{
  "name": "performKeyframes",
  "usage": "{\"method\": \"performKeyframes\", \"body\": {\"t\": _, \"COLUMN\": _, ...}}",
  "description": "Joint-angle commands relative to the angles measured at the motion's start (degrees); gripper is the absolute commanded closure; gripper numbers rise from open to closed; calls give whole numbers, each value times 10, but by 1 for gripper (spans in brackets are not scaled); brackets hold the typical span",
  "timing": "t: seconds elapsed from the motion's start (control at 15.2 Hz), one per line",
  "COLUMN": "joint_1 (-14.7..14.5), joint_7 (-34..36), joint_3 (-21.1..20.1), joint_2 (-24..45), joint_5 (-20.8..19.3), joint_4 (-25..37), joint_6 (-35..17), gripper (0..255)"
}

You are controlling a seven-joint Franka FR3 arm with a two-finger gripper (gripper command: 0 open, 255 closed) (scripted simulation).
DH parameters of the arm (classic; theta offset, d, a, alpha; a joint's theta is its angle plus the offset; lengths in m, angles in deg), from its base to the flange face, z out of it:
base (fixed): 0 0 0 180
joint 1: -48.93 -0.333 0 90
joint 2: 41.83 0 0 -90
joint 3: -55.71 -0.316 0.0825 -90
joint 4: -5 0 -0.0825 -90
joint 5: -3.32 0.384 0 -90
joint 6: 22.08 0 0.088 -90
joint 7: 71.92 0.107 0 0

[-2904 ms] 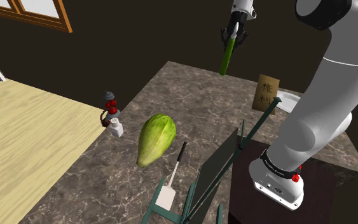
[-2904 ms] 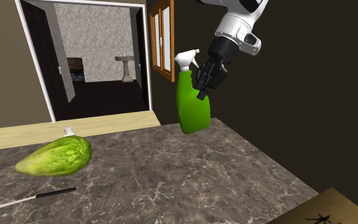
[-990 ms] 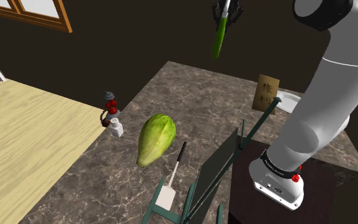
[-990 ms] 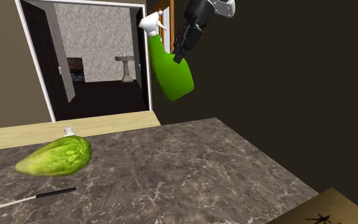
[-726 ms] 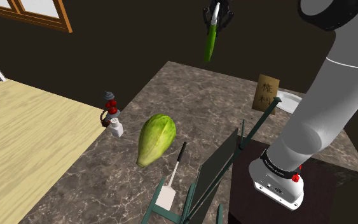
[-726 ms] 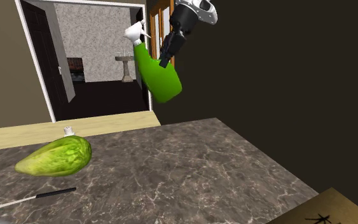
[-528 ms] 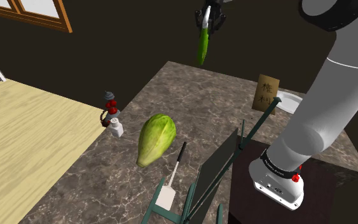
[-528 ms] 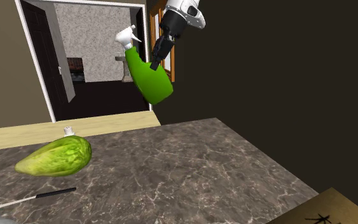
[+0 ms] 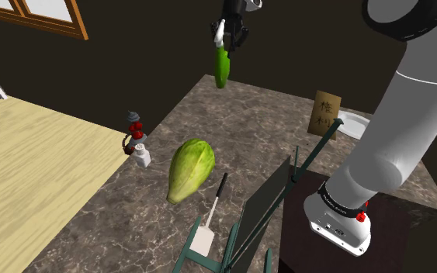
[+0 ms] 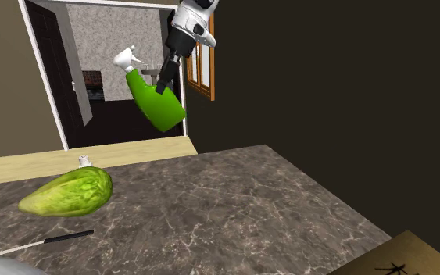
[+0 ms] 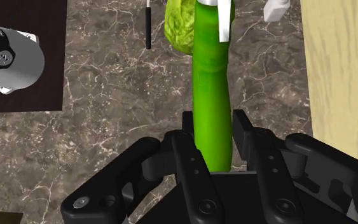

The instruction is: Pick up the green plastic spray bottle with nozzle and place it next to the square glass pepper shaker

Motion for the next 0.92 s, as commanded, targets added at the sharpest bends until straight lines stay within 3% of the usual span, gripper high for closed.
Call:
{"method": "performKeyframes", "body": {"t": 0.0, "joint_1": -14, "joint_7": 17, "joint_3": -10, "joint_2": 10, "joint_5": 6, "joint_4": -1, "joint_6": -20, "gripper": 255}}
{"method": "performKeyframes", "body": {"t": 0.46, "joint_1": -62, "joint_7": 81, "joint_3": -44, "joint_2": 60, "joint_5": 23, "joint_4": 27, "joint_6": -76, "gripper": 255}}
{"method": "performKeyframes", "body": {"t": 0.86, "joint_1": -102, "joint_7": 136, "joint_3": -69, "joint_2": 126, "joint_5": 32, "joint_4": 87, "joint_6": -111, "gripper": 255}}
